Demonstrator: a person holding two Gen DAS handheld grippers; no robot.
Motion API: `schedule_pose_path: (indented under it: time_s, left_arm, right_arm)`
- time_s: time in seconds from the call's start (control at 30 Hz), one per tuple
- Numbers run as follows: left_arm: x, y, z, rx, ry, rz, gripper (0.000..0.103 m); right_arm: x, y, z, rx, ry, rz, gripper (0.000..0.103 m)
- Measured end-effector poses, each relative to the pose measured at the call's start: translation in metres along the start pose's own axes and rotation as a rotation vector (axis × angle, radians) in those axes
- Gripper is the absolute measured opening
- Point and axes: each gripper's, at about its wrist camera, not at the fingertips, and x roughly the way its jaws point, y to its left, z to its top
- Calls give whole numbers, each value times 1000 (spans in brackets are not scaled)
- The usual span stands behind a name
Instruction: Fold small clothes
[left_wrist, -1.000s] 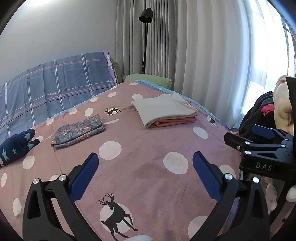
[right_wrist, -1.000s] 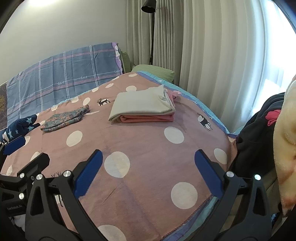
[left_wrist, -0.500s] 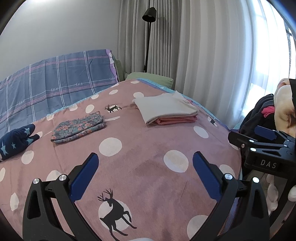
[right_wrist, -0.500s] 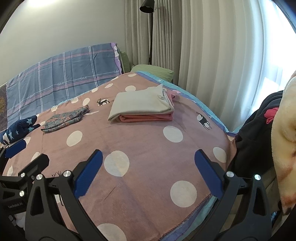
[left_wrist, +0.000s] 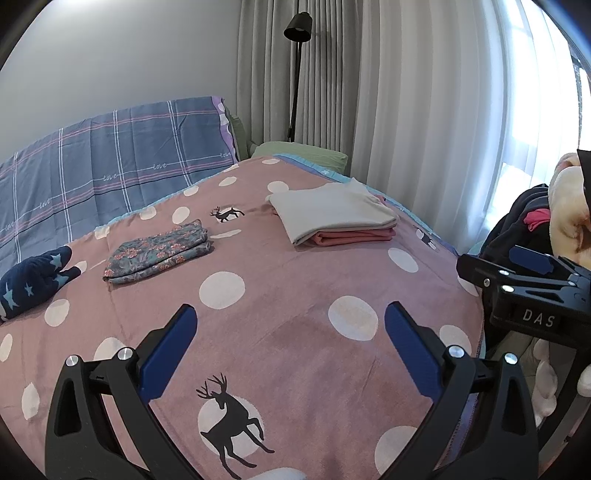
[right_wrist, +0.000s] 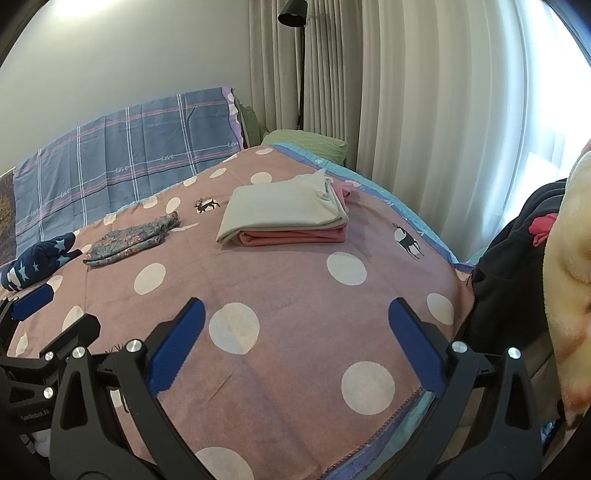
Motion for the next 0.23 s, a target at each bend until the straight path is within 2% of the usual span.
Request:
schedule_pose_path:
  time_s: [0.23]
  left_arm:
    - [3,-1,-1,5,14,9,102]
  right_arm:
    - [1,1,0,-2,4,4,101]
